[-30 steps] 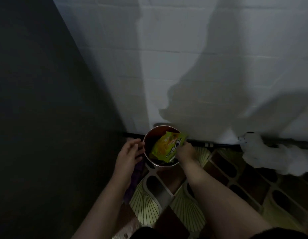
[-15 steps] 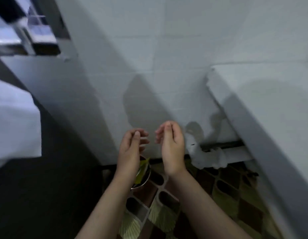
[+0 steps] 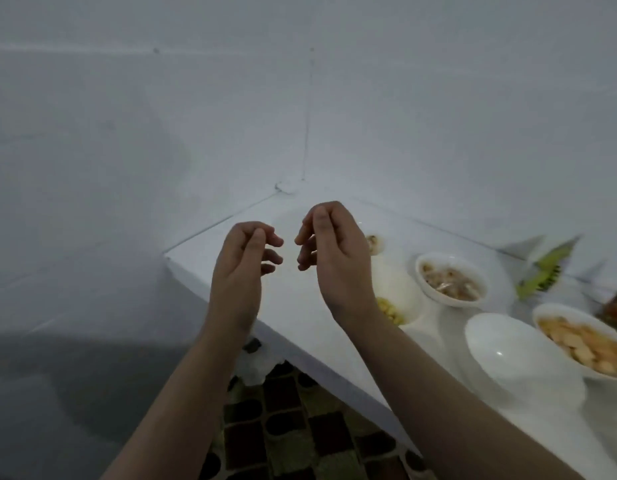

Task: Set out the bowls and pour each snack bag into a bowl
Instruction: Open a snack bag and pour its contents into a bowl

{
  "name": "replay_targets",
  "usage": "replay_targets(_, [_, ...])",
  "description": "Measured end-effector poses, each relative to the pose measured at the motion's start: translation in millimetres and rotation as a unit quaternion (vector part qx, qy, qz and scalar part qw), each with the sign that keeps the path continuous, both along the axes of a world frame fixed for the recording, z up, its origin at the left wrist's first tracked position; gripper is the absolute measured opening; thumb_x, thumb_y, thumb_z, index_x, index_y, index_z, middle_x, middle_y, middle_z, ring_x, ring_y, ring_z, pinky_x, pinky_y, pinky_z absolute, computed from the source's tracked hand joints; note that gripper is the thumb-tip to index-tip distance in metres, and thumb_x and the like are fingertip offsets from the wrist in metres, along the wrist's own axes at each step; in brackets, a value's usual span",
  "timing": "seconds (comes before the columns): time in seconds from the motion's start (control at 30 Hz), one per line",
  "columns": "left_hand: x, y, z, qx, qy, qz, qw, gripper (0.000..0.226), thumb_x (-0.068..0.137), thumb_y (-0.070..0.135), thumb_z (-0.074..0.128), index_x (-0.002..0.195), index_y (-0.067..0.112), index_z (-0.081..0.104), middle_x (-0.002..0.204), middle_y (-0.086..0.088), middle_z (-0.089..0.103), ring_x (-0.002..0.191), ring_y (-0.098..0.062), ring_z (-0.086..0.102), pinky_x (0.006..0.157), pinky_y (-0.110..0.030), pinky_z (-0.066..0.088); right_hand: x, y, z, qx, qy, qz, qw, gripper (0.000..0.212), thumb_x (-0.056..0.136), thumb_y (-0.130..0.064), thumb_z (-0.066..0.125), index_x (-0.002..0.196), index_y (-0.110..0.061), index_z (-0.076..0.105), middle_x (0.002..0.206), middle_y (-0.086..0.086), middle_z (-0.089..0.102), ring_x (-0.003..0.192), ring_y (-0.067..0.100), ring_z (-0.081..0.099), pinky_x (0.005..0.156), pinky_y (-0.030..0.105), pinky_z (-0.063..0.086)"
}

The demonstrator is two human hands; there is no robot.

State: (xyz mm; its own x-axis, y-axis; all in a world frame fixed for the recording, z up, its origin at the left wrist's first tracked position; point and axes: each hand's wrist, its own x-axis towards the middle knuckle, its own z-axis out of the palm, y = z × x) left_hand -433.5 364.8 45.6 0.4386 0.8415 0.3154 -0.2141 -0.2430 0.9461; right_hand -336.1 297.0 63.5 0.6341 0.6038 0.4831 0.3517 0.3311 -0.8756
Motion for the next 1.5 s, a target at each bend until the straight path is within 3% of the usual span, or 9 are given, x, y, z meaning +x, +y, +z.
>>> replay_targets(0.43, [161.3,-104.6,4.4,0.01,0.016,-0.235,0.972,0.016,0.103,0.017,0.042,0.102,0.013,0.056,0.089,0.005,0.065,0.071,-0.009,0.059,0.071,-0.028,0.048,130.2,-157.8,0.0,-0.014,0.008,-0.307,0.952,0.025,0.102,-0.016,0.041,0.085,-0.005,0.055,0.067,0.008,0.06,0.05,0.024,0.05,0.047,0.03,0.042])
replay_targets(0.7, [249.1,-139.2,-7.4,-0.038,0.045,-0.269,0.961,0.013,0.103,0.019,0.043,0.1,0.015,0.055,0.088,0.004,0.065,0.067,-0.011,0.058,0.064,-0.025,0.047,240.3,-209.2,-3.1,-0.061,0.009,-0.402,0.913,0.025,0.1,-0.018,0.04,0.082,-0.007,0.054,0.067,0.003,0.056,0.055,0.016,0.052,0.045,0.02,0.042])
replay_targets(0.9, [301.6,-151.6,-18.3,-0.067,0.071,-0.246,0.964,0.014,0.103,0.022,0.042,0.102,0.017,0.055,0.092,0.002,0.066,0.07,-0.014,0.058,0.072,-0.032,0.047,345.8,-218.3,-25.1,-0.125,0.073,-0.45,0.881,0.032,0.1,-0.025,0.037,0.077,-0.004,0.045,0.071,0.005,0.051,0.064,0.019,0.047,0.062,0.033,0.038])
replay_targets(1.0, [321.5,-155.4,-23.7,-0.08,0.082,-0.229,0.967,0.016,0.103,0.023,0.041,0.106,0.014,0.055,0.093,0.003,0.065,0.071,-0.013,0.059,0.074,-0.032,0.048,387.4,-225.0,-35.7,-0.212,0.087,-0.45,0.863,0.031,0.103,-0.03,0.034,0.091,-0.006,0.049,0.077,0.0,0.05,0.076,0.021,0.051,0.067,0.032,0.041])
replay_targets(1.13, [343.9,-161.0,-32.0,-0.089,0.103,-0.215,0.967,0.019,0.104,0.024,0.039,0.109,0.014,0.055,0.097,0.002,0.065,0.076,-0.014,0.058,0.075,-0.03,0.048,423.6,-229.6,-49.5,-0.33,0.108,-0.416,0.84,0.051,0.101,-0.044,0.031,0.126,-0.002,0.047,0.105,0.009,0.055,0.099,0.031,0.06,0.086,0.048,0.055])
replay_targets(1.27, [364.0,-160.4,-38.0,-0.102,0.115,-0.211,0.965,0.02,0.104,0.024,0.039,0.109,0.012,0.055,0.097,0.001,0.064,0.076,-0.015,0.057,0.074,-0.03,0.048,446.2,-224.6,-52.5,-0.379,0.119,-0.394,0.829,0.065,0.097,-0.054,0.033,0.133,-0.002,0.042,0.111,0.011,0.057,0.098,0.03,0.058,0.088,0.049,0.055])
replay_targets(1.37, [377.8,-156.5,-41.7,-0.106,0.122,-0.212,0.964,0.02,0.104,0.024,0.04,0.109,0.013,0.055,0.096,0.001,0.064,0.076,-0.015,0.058,0.075,-0.031,0.048,459.6,-218.1,-55.9,-0.388,0.131,-0.383,0.828,0.058,0.094,-0.056,0.037,0.123,-0.007,0.047,0.097,0.007,0.052,0.091,0.028,0.059,0.084,0.042,0.054])
replay_targets(1.43, [386.5,-153.9,-43.1,-0.105,0.126,-0.213,0.963,0.02,0.104,0.025,0.04,0.108,0.013,0.056,0.096,0.001,0.065,0.075,-0.014,0.058,0.075,-0.031,0.048,465.7,-214.9,-60.3,-0.399,0.132,-0.372,0.827,0.043,0.095,-0.049,0.041,0.097,-0.007,0.052,0.08,0.003,0.053,0.072,0.022,0.056,0.067,0.03,0.049])
replay_targets(1.5, [393.4,-151.4,-43.9,-0.099,0.131,-0.214,0.963,0.022,0.104,0.025,0.04,0.11,0.013,0.057,0.095,0.002,0.065,0.076,-0.014,0.059,0.077,-0.031,0.049,473.0,-212.7,-66.3,-0.402,0.132,-0.358,0.832,0.033,0.095,-0.033,0.04,0.071,-0.01,0.043,0.064,0.001,0.046,0.055,0.016,0.044,0.052,0.027,0.036])
